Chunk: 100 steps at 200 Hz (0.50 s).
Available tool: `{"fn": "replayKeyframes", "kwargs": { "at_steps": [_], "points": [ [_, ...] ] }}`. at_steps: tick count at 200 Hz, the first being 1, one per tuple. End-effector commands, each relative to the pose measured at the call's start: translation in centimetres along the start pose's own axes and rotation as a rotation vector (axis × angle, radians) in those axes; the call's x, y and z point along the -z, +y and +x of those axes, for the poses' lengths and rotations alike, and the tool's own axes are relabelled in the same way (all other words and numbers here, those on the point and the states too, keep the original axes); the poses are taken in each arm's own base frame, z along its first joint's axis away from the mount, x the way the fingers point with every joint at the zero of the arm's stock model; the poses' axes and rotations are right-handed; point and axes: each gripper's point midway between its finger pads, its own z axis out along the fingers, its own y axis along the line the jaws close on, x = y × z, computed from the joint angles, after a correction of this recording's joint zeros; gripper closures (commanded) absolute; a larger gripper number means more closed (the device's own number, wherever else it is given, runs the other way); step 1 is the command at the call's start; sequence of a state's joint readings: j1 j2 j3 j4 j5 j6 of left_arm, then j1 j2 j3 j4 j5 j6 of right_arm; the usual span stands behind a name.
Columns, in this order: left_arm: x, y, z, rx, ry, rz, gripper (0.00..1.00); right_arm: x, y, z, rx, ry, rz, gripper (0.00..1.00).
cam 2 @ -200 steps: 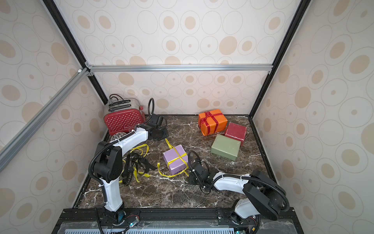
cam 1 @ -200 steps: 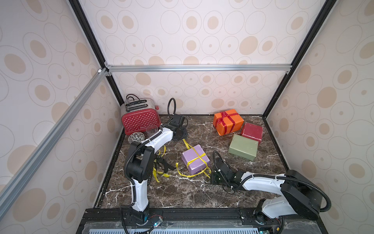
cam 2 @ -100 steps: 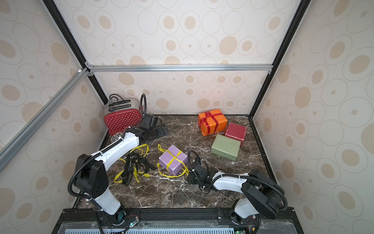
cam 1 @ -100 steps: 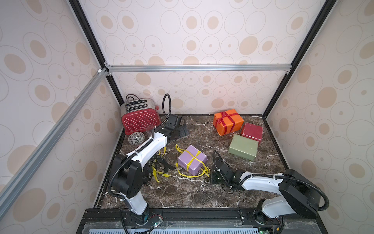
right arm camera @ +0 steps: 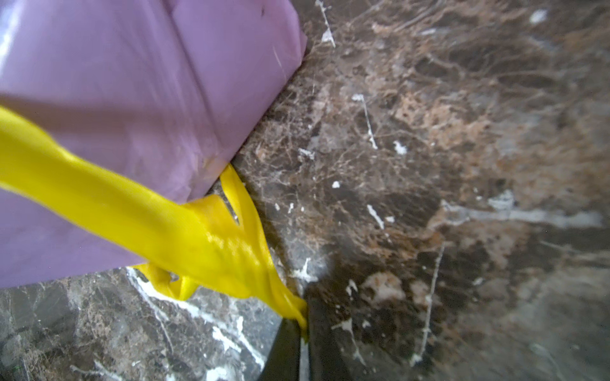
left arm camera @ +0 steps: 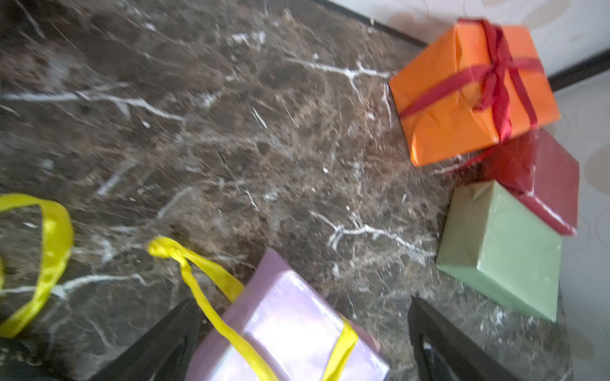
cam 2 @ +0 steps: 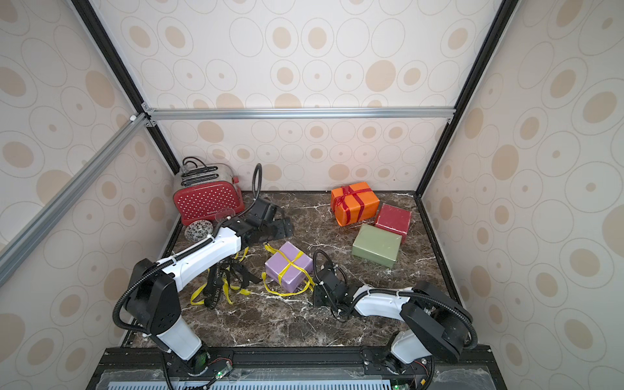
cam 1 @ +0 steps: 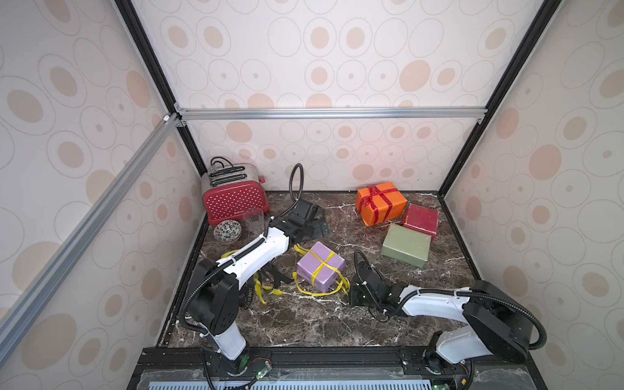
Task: Untie the ribbon bows on the gift boxes
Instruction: Untie the ribbon from the gift box.
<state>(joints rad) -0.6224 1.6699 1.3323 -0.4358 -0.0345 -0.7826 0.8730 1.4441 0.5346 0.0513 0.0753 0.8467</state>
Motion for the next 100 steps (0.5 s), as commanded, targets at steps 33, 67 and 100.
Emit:
{"fn": "replayKeyframes", "kwargs": {
  "at_steps": [33, 67, 100],
  "points": [
    [0.9, -0.6, 5.3, -0.078, 0.031, -0.138, 0.16, -0.6, -1.4, 1.3, 0.001, 0.056, 0.051, 0.9],
    [0.9, 0.6, 7.1, -0.04, 0.058, -0.182, 0.18, -0.6, -1.4, 1.4, 0.0, 0.053, 0.046, 0.91],
    [0.2, 1.1, 8.6, 0.068, 0.058, -0.167, 0.21, -0.7, -1.4, 1.4, 0.001, 0.052, 0.043, 0.91]
  ]
}}
